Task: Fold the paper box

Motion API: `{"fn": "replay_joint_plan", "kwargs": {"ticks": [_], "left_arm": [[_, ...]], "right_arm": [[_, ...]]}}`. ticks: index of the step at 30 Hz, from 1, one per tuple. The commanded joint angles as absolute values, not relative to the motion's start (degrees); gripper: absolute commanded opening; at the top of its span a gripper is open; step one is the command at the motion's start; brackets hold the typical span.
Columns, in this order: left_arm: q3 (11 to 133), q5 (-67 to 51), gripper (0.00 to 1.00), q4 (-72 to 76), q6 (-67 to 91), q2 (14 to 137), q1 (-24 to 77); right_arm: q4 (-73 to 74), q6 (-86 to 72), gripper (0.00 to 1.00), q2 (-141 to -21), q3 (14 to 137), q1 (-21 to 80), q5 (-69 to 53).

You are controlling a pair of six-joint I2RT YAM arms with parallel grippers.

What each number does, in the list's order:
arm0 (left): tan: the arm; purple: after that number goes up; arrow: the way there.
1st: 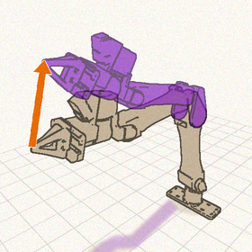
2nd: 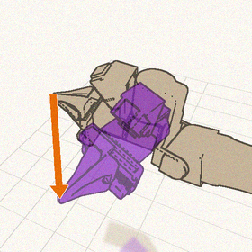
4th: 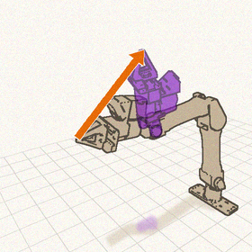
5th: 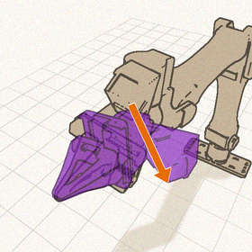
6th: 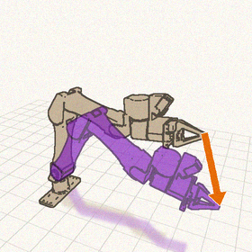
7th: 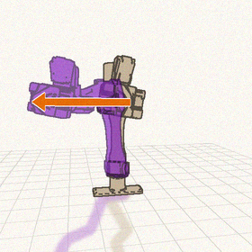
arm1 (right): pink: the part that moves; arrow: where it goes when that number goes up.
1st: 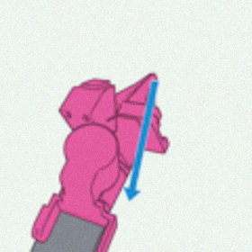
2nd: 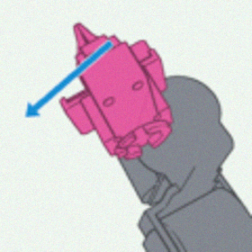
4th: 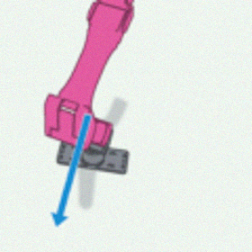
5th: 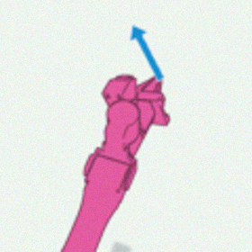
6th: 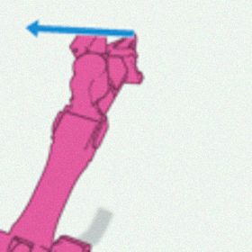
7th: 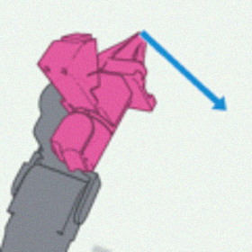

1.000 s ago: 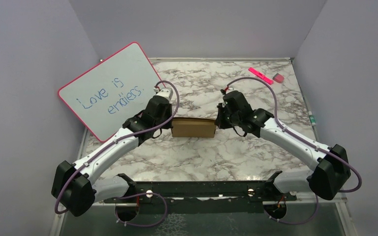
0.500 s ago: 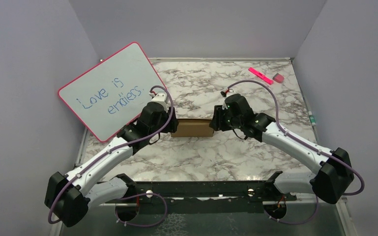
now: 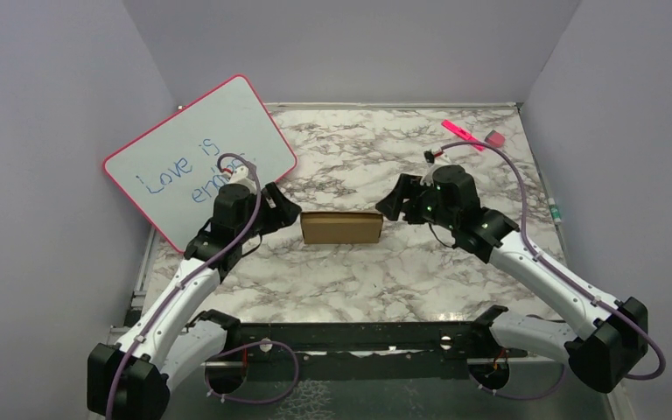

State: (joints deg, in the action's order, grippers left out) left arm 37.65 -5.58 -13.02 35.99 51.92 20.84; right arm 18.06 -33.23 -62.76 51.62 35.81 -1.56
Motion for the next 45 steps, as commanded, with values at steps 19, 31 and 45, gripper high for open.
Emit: {"fn": "replay_joint_plan", "kwargs": {"ticks": [19, 31, 45], "left_arm": [[27.1, -15.6, 0.58, 6.9, 53.9, 55.8, 18.1], [22.9, -16.9, 0.35, 9.6, 53.7, 56.0, 18.0], [18.5, -13.2, 0.29, 8.7, 51.3, 55.8, 18.0]], "right_arm": [[-3.5, -50.9, 0.60, -62.2, 36.2, 30.1, -10.7], [-11.0, -52.6, 0.46, -64.9, 30.6, 29.9, -15.5], [-8.3, -49.1, 0.59, -59.5, 32.0, 27.5, -16.5]]}}
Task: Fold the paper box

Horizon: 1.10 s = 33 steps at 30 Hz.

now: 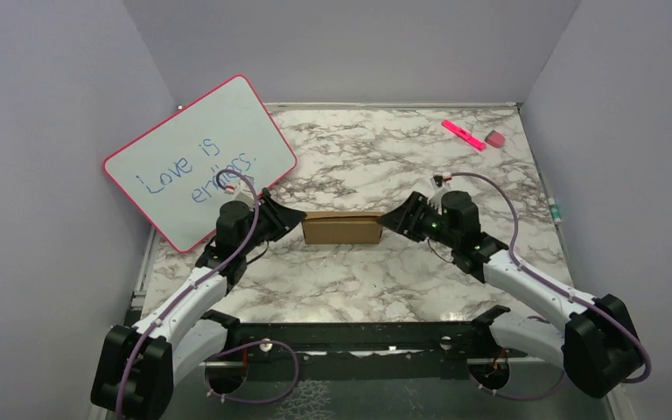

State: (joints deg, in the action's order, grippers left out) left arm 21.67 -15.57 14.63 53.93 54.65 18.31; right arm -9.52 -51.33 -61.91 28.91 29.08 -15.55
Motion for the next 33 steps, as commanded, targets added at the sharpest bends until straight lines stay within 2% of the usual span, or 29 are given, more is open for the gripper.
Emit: {"fn": "replay_joint_plan", "kwargs": {"ticks": [1, 6, 17, 21, 26, 33], "left_arm": [[18.4, -13.2, 0.29, 8.8, 51.1, 56.0, 18.0], [18.4, -13.4, 0.29, 9.2, 50.1, 57.6, 18.0], [18.8, -13.1, 0.29, 8.8, 48.5, 59.0, 18.0], [18.8, -13.0, 0.29, 8.8, 48.2, 59.2, 18.0], [18.3, -13.1, 0.29, 9.5, 48.8, 59.2, 18.0], [15.7, -16.5, 0.28, 14.8, 51.7, 61.2, 17.5]], "right_arm": [[-8.0, -48.9, 0.62, -59.4, 32.3, 26.9, -16.9], [-7.9, -48.6, 0.68, -59.8, 33.1, 23.7, -17.9], [-14.1, -49.8, 0.65, -68.0, 33.9, 21.5, -24.9], [-16.3, -50.4, 0.61, -69.8, 32.6, 21.5, -26.8], [-16.9, -48.9, 0.52, -69.9, 29.5, 21.4, -27.3], [-20.6, -47.1, 0.45, -71.1, 24.0, 20.7, -27.8]]}}
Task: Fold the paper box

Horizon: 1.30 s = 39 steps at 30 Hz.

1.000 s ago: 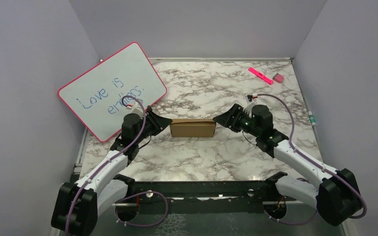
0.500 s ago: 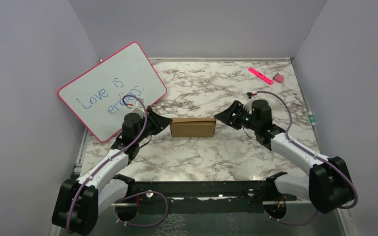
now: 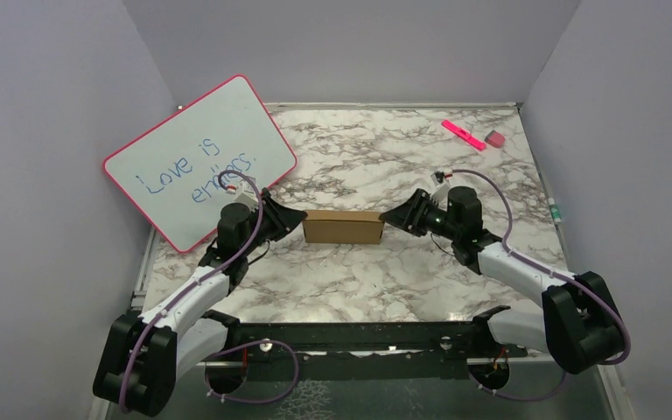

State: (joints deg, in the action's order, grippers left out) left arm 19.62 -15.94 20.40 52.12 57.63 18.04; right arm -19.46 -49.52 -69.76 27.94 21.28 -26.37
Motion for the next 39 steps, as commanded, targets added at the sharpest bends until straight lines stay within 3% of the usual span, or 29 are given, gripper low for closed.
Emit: {"fn": "replay_joint_plan", "kwargs": {"ticks": [1, 11, 21, 28, 39], "left_arm": [[15.4, -17.0, 0.28, 15.4, 52.2, 61.6, 17.4], [12.7, -21.9, 0.26, 20.1, 54.0, 65.6, 14.1], [9.8, -16.6, 0.10, 19.3, 49.3, 70.2, 14.0], [6.7, -20.9, 0.00, 28.3, 55.3, 75.2, 13.8], [6.5, -25.0, 0.00, 35.6, 62.9, 76.0, 13.8]], "right_arm": [[-21.5, -47.0, 0.44, -71.4, 23.3, 20.5, -27.9], [-33.9, -48.5, 0.36, -80.4, 17.5, 15.2, -34.2], [-33.8, -44.1, 0.32, -83.6, 19.2, 15.1, -36.6], [-36.0, -44.5, 0.27, -84.7, 18.8, 15.1, -38.0], [-34.1, -45.1, 0.26, -82.2, 21.8, 15.1, -41.9]]}}
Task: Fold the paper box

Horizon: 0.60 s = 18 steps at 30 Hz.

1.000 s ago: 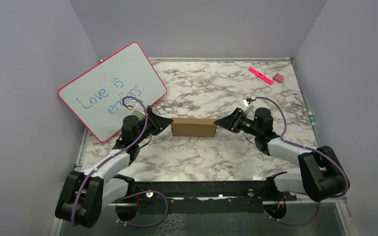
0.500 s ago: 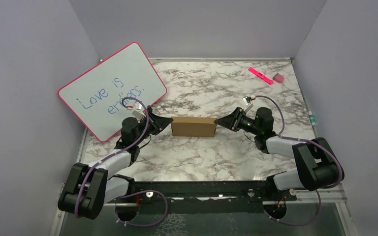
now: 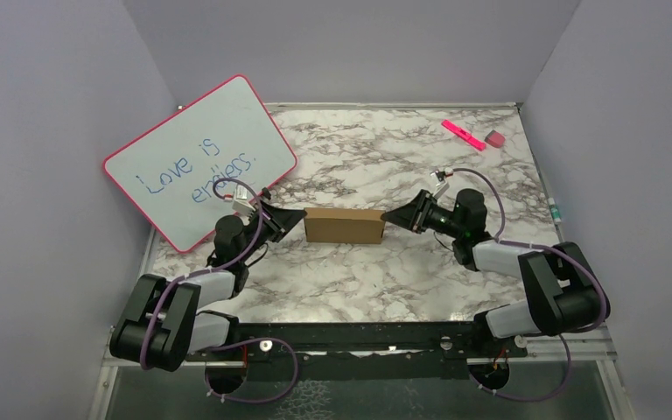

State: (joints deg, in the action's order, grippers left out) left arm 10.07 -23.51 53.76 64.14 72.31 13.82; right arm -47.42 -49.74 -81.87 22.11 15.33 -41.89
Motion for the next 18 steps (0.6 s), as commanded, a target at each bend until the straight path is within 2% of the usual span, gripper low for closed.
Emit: {"fn": "replay_joint_plan", "kwargs": {"ticks": [1, 3, 9, 13, 18], "left_arm": [[6.5, -25.0, 0.00, 35.5, 63.0, 75.4, 13.8], [6.5, -24.6, 0.00, 35.5, 62.9, 74.3, 13.8], [8.1, -25.1, 0.17, 35.0, 62.9, 71.0, 13.8], [11.3, -25.2, 0.34, 31.4, 61.5, 67.9, 13.8], [19.1, -21.5, 0.61, 18.4, 55.3, 61.6, 13.8]], "right_arm": [[-33.2, -44.9, 0.26, -80.9, 22.3, 15.2, -41.7], [-31.1, -44.6, 0.27, -79.2, 23.3, 15.1, -40.8], [-29.9, -45.1, 0.36, -77.2, 26.2, 15.1, -42.2], [-25.7, -42.9, 0.51, -75.7, 30.4, 15.1, -42.3], [-14.2, -35.1, 0.69, -72.1, 37.9, 15.1, -39.7]]}}
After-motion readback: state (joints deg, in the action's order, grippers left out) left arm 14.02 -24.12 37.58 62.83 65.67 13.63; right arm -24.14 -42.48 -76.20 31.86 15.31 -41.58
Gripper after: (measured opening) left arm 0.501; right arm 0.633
